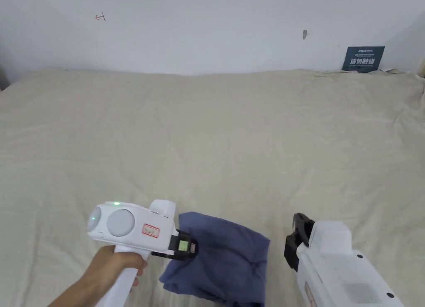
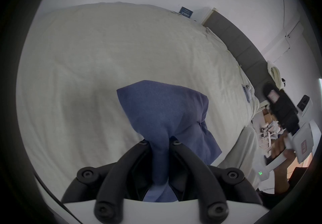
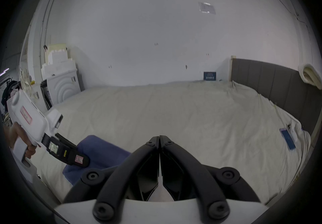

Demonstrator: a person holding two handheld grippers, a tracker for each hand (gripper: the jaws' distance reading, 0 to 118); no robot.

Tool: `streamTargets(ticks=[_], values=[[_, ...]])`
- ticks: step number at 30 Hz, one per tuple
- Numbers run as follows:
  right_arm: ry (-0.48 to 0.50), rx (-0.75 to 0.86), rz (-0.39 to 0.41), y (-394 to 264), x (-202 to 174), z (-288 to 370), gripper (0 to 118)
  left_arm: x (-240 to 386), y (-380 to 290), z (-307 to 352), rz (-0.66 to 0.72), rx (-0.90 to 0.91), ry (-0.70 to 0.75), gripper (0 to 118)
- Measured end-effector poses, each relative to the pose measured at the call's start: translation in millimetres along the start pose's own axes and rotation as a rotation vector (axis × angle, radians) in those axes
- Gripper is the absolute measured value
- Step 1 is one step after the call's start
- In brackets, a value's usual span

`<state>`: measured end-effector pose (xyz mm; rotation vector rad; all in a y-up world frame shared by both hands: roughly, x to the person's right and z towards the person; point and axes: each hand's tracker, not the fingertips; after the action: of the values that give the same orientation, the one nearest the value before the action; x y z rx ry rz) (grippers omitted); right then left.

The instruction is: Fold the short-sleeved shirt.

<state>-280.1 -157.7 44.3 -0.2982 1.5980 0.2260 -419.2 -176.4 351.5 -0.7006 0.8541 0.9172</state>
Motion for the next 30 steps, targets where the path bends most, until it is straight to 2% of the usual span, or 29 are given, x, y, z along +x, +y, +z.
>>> streamTargets(ticks=[11,20,25,30], values=[[-0.005,0.122,0.029,55,1,12,0,-103,22,86,0.040,0.048,0.266,13],[-0.051,0.142,0.042,66,1,7,0,-194,21,150,0.080,-0.025,0.477,13],[-0.077,0.134,0.036,66,-2,0,0,-234,14,158,0.151,-0.030,0.543,13],[-0.098,0.109,0.035,62,-2,-8,0,-254,8,134,0.192,-0.053,0.578,13]])
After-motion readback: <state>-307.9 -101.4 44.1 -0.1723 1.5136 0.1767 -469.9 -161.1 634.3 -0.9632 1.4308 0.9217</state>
